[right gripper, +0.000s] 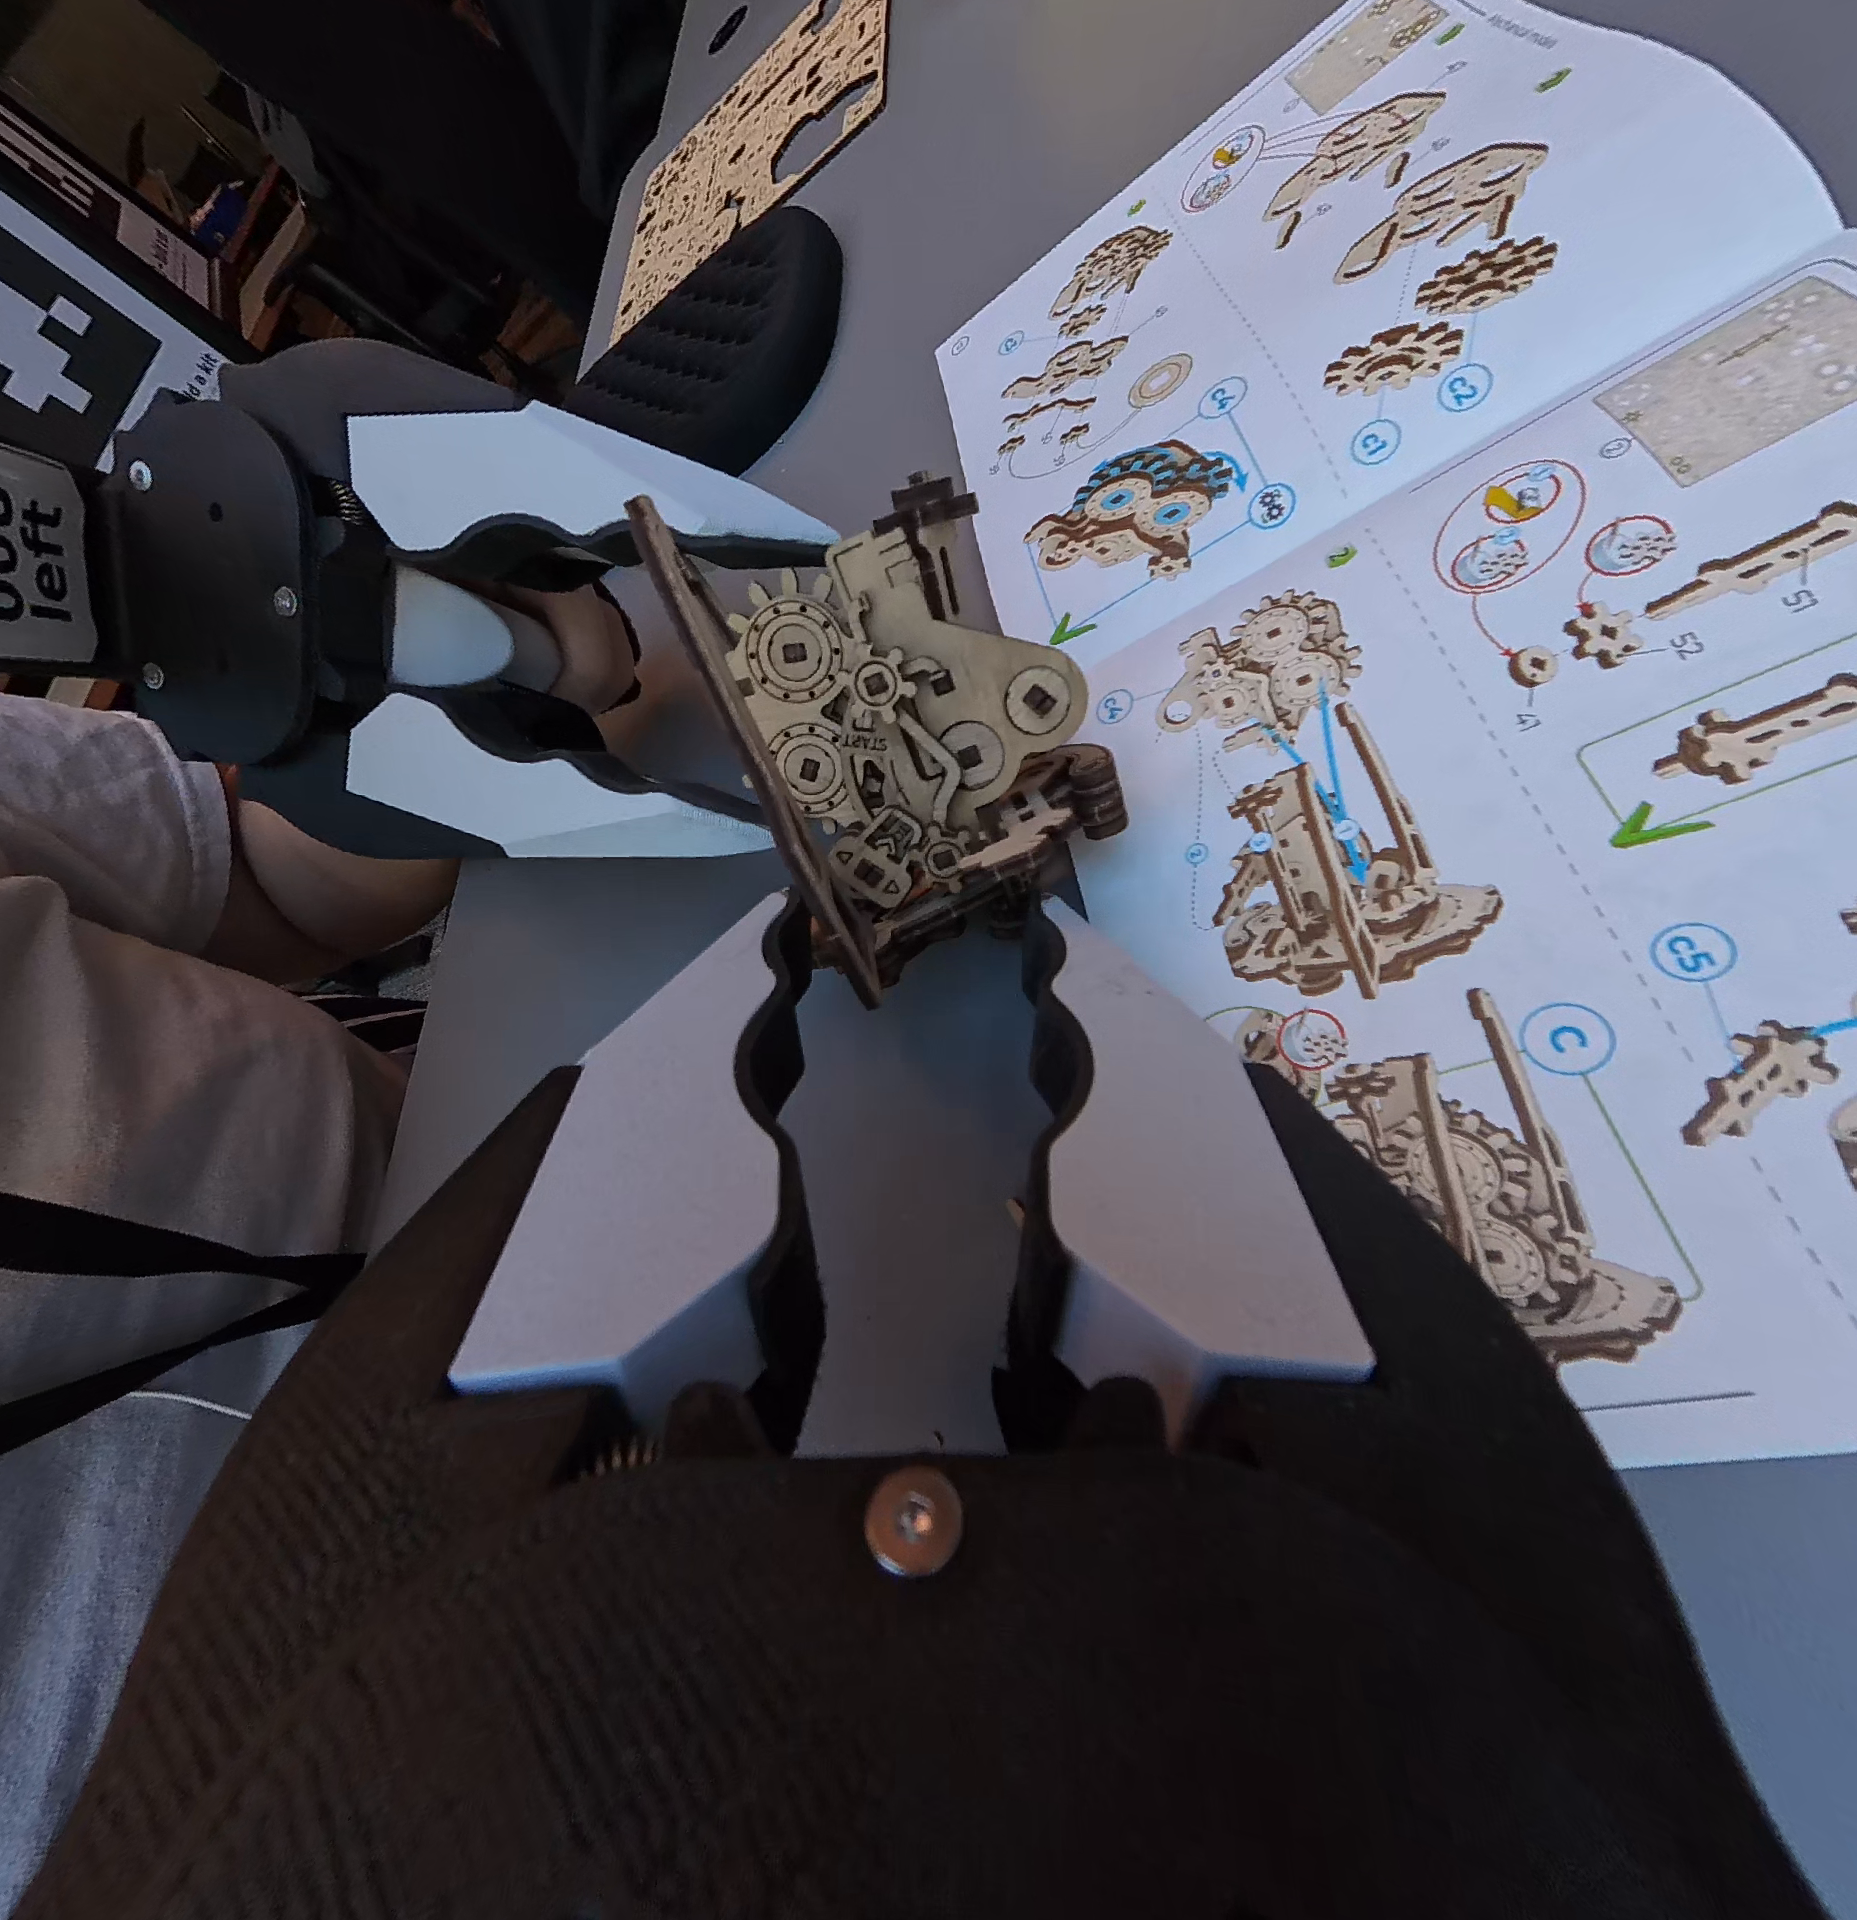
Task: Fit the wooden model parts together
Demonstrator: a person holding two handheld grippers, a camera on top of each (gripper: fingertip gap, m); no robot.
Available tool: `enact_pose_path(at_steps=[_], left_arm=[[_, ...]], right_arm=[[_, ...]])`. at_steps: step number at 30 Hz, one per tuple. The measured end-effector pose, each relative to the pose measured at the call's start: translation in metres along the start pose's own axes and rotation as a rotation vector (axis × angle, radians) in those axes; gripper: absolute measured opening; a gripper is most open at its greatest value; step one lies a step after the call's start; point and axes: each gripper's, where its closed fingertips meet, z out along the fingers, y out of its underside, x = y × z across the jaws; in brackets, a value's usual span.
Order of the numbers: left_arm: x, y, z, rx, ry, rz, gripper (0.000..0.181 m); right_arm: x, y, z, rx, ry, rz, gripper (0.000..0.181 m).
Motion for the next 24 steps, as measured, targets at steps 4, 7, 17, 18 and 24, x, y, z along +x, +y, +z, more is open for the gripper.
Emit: enact_pose_path(at_steps=[4, 7, 17, 18, 24], left_arm=[[0.0009, -0.0002, 0.0001, 0.006, 0.006, -0.001, 0.05], [0.0003, -0.0002, -0.0001, 0.006, -0.003, 0.002, 0.049], [-0.0012, -0.0012, -0.0003, -0.01, -0.088, 0.097, 0.048], [-0.0011, -0.0015, -0.0002, -0.011, -0.093, 0.105, 0.049], [-0.002, -0.0004, -0.0004, -0.009, -0.075, 0.077, 0.049]], right_arm=[[0.0001, 0.0003, -0.0005, 0.0, -0.003, 0.005, 0.039], [0.0, 0.0006, -0.0006, -0.001, -0.001, 0.003, 0.039], [0.0023, 0.0016, -0.0008, -0.001, 0.019, 0.004, 0.038], [0.0024, 0.0017, -0.0009, -0.001, 0.019, 0.005, 0.038], [0.001, 0.0006, -0.0024, 0.011, -0.007, 0.0, 0.037]])
